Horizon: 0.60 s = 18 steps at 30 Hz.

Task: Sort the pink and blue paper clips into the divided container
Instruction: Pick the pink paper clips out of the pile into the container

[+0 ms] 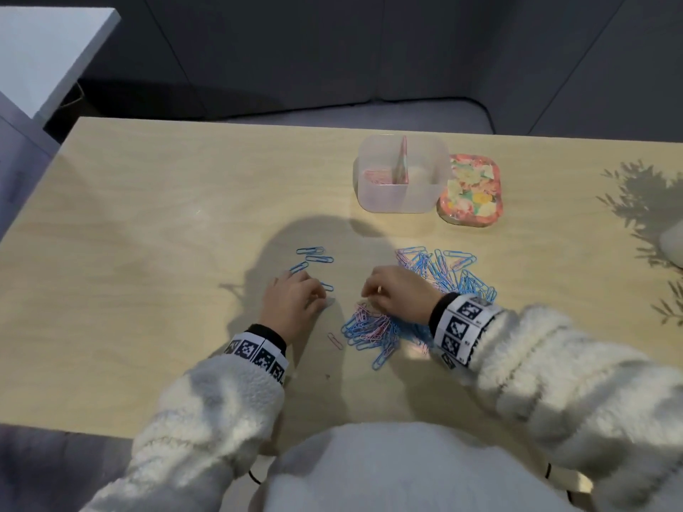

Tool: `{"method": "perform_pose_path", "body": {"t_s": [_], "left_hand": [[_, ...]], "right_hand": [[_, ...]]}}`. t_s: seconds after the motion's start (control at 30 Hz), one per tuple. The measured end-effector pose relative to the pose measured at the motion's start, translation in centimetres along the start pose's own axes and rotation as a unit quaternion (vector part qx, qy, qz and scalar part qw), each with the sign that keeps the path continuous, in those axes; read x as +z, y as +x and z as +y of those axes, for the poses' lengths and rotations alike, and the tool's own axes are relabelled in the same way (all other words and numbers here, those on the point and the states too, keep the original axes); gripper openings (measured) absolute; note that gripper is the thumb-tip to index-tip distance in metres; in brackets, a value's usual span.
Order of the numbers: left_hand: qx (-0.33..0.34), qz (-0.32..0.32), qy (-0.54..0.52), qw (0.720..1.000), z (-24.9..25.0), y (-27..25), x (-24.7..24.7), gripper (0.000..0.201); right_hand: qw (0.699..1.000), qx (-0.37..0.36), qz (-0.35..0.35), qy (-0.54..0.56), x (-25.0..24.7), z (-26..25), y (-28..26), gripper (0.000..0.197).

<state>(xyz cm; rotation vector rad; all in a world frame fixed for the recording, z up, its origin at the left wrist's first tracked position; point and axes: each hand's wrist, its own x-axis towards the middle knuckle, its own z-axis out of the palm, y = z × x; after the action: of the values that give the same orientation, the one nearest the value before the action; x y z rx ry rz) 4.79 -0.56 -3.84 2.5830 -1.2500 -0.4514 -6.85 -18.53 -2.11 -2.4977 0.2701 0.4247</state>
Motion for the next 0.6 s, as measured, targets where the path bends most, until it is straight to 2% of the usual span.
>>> {"method": "perform_pose_path", "body": {"t_s": [0.07, 0.17, 0.23, 0.3, 0.37, 0.47, 0.6], "left_hand": [[0.023, 0.006, -0.009, 1.000, -0.1, -0.3, -0.2, 0.016], [0.096, -0.009, -0.039, 0.995, 0.4, -1.5, -0.1, 0.014], [0.121, -0.042, -0.061, 0.990, 0.7, -2.4, 0.3, 0.014], [0.123, -0.086, -0.070, 0.986, 1.0, -3.1, 0.8, 0.016], [0.112, -0.113, -0.076, 0.984, 1.0, -3.3, 1.1, 0.015], [0.093, -0.119, -0.079, 0.985, 0.8, -3.4, 1.5, 0.014], [0.093, -0.098, -0.059, 0.989, 0.7, -3.1, 1.7, 0.011]], "right_hand": [[0.999, -0.034, 0.007, -0.024, 1.1, -0.1, -0.3, 0.027], [0.990, -0.114, 0.002, -0.079, 1.8, -0.4, -0.6, 0.039], [0.982, -0.148, 0.006, -0.115, 1.9, -0.6, -1.0, 0.036], [0.976, -0.168, 0.035, -0.134, 2.2, -0.3, -1.1, 0.022], [0.984, -0.137, 0.037, -0.110, 2.2, 0.0, -1.3, 0.013], [0.995, -0.076, 0.010, -0.057, 2.0, 0.7, -1.8, 0.017], [0.996, -0.024, 0.070, 0.058, 1.4, 1.8, -2.9, 0.010]]}}
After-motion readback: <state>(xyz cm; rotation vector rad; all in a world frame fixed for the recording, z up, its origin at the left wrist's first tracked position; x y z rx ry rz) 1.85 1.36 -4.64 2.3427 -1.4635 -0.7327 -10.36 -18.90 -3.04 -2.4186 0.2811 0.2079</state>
